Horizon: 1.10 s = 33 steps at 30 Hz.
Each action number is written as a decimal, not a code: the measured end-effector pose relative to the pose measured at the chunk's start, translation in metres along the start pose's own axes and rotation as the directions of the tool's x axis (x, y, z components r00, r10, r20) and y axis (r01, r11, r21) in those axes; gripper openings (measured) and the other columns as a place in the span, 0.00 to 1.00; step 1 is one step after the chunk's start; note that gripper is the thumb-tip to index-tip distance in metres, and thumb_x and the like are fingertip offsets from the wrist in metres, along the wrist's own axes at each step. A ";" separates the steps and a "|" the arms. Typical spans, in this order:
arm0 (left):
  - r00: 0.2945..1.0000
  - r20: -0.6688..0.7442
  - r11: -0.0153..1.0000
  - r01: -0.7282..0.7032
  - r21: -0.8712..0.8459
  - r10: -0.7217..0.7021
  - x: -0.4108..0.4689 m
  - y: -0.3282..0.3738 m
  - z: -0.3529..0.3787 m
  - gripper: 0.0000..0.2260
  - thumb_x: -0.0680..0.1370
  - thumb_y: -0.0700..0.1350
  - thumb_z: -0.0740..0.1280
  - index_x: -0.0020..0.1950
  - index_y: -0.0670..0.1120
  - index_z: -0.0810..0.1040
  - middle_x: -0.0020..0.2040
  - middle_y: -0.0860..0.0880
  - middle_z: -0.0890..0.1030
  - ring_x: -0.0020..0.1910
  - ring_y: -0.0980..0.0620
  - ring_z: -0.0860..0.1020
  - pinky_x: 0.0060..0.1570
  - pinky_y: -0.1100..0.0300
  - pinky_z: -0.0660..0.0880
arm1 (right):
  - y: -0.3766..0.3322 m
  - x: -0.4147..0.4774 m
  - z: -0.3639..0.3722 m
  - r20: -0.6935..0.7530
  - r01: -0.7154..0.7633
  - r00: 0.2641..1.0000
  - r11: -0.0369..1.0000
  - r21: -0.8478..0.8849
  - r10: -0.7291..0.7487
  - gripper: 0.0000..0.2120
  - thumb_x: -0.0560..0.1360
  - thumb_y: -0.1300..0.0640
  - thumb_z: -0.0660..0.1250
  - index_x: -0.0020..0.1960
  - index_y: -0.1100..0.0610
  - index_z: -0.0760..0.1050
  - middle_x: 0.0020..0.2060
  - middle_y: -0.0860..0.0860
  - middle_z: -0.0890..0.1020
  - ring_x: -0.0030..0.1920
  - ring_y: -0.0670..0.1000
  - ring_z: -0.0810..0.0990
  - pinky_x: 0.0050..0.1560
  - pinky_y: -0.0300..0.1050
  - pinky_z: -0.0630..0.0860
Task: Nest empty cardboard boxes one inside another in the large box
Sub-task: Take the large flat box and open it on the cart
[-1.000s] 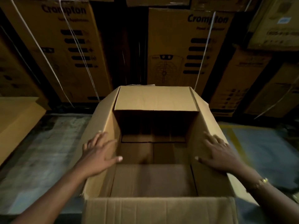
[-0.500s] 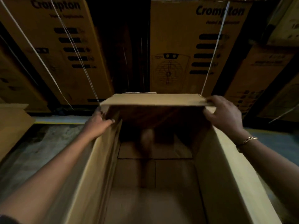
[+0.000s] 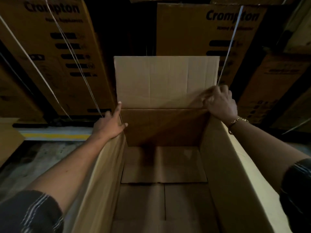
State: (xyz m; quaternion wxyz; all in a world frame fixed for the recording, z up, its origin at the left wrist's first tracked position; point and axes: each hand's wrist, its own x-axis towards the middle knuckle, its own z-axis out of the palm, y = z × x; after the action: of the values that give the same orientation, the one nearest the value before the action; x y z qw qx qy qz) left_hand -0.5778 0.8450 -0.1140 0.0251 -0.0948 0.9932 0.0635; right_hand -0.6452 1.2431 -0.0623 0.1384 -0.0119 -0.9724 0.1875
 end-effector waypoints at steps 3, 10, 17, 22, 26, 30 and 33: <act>1.000 -0.025 0.995 -0.017 0.097 0.019 0.020 0.001 -0.002 0.36 0.79 0.67 0.56 0.80 0.61 0.40 0.74 0.37 0.64 0.62 0.33 0.75 0.50 0.47 0.75 | 0.017 -0.001 0.029 0.280 0.099 0.958 0.988 -0.122 -0.061 0.33 0.76 0.35 0.62 0.77 0.47 0.60 0.77 0.51 0.60 0.73 0.63 0.63 0.66 0.68 0.65; 0.991 -0.130 0.999 -0.028 0.024 0.031 0.037 -0.001 0.015 0.22 0.82 0.64 0.53 0.72 0.55 0.64 0.63 0.41 0.73 0.55 0.39 0.78 0.44 0.51 0.73 | 0.034 0.006 0.048 0.369 0.124 0.928 0.977 -0.176 -0.052 0.30 0.79 0.34 0.57 0.70 0.55 0.68 0.67 0.59 0.72 0.66 0.64 0.71 0.59 0.61 0.73; 0.981 -0.182 0.998 -0.058 0.026 0.062 0.037 0.001 0.012 0.16 0.84 0.58 0.53 0.67 0.52 0.67 0.56 0.42 0.74 0.49 0.41 0.78 0.40 0.51 0.74 | 0.031 0.006 0.047 0.364 0.100 0.931 0.976 -0.195 -0.023 0.29 0.79 0.34 0.57 0.71 0.53 0.66 0.68 0.58 0.71 0.67 0.64 0.70 0.60 0.62 0.73; 0.981 -0.191 0.999 -0.037 0.000 0.037 0.023 -0.003 0.008 0.23 0.84 0.57 0.54 0.77 0.51 0.61 0.64 0.40 0.75 0.55 0.40 0.79 0.44 0.51 0.73 | 0.030 -0.007 0.041 0.381 0.022 0.923 0.981 -0.195 0.055 0.38 0.79 0.39 0.60 0.81 0.49 0.45 0.81 0.54 0.50 0.74 0.66 0.64 0.66 0.63 0.69; 0.999 -0.040 0.996 0.032 -0.078 -0.035 -0.009 -0.013 0.008 0.32 0.83 0.60 0.55 0.82 0.49 0.50 0.70 0.39 0.74 0.64 0.36 0.76 0.55 0.47 0.74 | 0.039 -0.056 0.022 0.382 -0.053 0.914 0.974 -0.220 0.136 0.40 0.81 0.45 0.58 0.81 0.51 0.35 0.82 0.55 0.46 0.73 0.64 0.68 0.67 0.60 0.70; 0.995 0.024 0.978 0.097 -0.184 -0.094 -0.082 -0.021 0.014 0.31 0.82 0.58 0.60 0.81 0.47 0.53 0.70 0.39 0.74 0.65 0.37 0.76 0.56 0.49 0.75 | 0.049 -0.131 -0.006 0.378 -0.166 0.898 0.969 -0.185 0.226 0.38 0.81 0.48 0.58 0.82 0.51 0.39 0.78 0.57 0.62 0.69 0.62 0.72 0.64 0.59 0.72; 0.986 0.106 0.956 0.149 -0.252 -0.125 -0.152 -0.029 0.012 0.31 0.82 0.56 0.60 0.81 0.48 0.51 0.72 0.39 0.73 0.66 0.38 0.75 0.59 0.49 0.73 | 0.055 -0.195 -0.027 0.402 -0.227 0.872 0.959 -0.168 0.277 0.34 0.82 0.47 0.58 0.82 0.51 0.45 0.74 0.59 0.70 0.67 0.62 0.74 0.64 0.55 0.72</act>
State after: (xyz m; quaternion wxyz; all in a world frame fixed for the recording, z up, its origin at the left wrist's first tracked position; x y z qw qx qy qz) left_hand -0.4225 0.8470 -0.1196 0.0611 -0.1630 0.9653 0.1949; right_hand -0.4517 1.2895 -0.1100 -0.1017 -0.1060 -0.9784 0.1456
